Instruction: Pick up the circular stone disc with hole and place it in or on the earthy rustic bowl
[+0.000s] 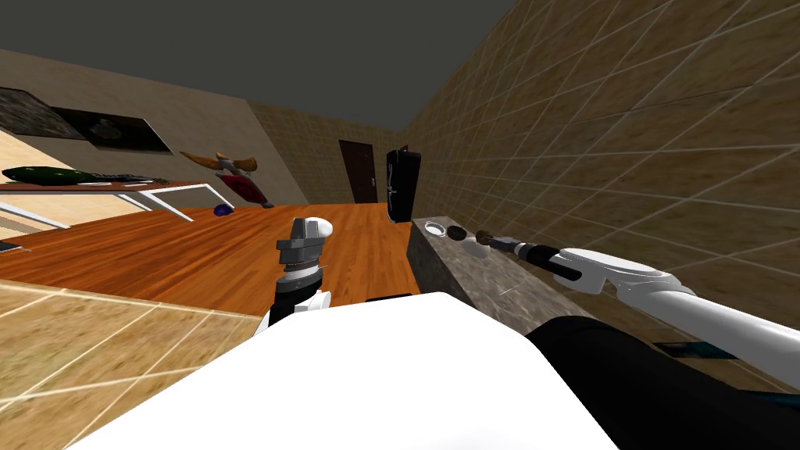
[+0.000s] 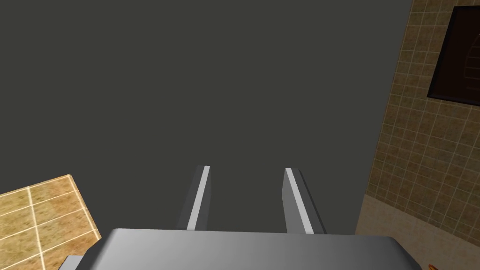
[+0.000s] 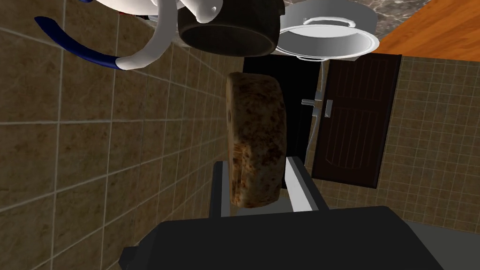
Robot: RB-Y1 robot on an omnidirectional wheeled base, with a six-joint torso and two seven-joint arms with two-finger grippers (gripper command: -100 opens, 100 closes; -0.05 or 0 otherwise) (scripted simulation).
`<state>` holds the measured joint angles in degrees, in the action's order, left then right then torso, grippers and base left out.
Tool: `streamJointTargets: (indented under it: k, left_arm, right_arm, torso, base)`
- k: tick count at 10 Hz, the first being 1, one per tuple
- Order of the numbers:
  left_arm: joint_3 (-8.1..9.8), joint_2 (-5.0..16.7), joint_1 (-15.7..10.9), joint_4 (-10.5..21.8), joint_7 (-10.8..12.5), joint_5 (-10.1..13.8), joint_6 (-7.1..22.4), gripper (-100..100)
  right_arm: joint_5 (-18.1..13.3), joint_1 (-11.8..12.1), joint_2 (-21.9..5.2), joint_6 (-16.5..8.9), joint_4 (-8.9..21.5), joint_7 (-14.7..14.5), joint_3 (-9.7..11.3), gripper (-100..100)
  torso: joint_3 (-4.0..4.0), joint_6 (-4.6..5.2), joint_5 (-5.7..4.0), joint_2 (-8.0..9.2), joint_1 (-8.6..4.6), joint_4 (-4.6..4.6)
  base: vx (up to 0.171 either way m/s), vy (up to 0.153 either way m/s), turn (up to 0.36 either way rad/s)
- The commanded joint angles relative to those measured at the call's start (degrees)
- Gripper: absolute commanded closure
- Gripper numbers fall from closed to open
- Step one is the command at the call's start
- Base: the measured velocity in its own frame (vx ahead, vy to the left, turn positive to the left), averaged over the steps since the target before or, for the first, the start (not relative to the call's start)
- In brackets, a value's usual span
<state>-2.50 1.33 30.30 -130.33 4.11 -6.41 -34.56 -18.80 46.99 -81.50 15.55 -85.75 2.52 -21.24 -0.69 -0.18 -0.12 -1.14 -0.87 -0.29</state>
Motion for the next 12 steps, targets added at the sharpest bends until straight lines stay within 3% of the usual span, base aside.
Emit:
streamJointTargets:
  k: [1,9,10,11,12]
  left_arm:
    - [0.00,0.0,0.0,0.0,0.0,0.0,0.0,0]
    - [0.00,0.0,0.0,0.0,0.0,0.0,0.0,0]
    - [0.00,0.0,0.0,0.0,0.0,0.0,0.0,0]
    - [0.01,0.0,0.0,0.0,0.0,0.0,0.0,0]
    - [0.00,0.0,0.0,0.0,0.0,0.0,0.0,0]
  right_arm:
    - [-0.1,0.0,-0.9,1.8,0.6,0.4,0.5,100]
    - [-0.5,-0.5,-5.5,10.3,4.4,1.9,5.1,100]
    - [-0.6,-0.3,-5.8,11.1,5.0,2.0,5.8,100]
    - [-0.5,-0.1,-5.6,10.3,4.5,2.0,5.1,100]
    - [-0.5,-0.1,-5.7,10.5,4.6,2.0,5.1,-100]
  torso:
    - [0.00,0.00,0.00,0.00,0.00,0.00]
    - [0.06,-0.09,0.09,0.16,0.07,-0.01]
    - [0.02,-0.14,0.07,0.07,-0.03,-0.03]
    - [-0.02,-0.12,0.06,0.02,-0.14,-0.05]
    - [0.08,-0.09,0.08,0.21,0.17,-0.03]
  base:
    - [0.136,-0.101,0.132]
    - [0.115,-0.123,0.138]
    - [0.122,-0.190,0.128]
    - [0.051,-0.090,0.037]
    - [0.011,-0.018,0.003]
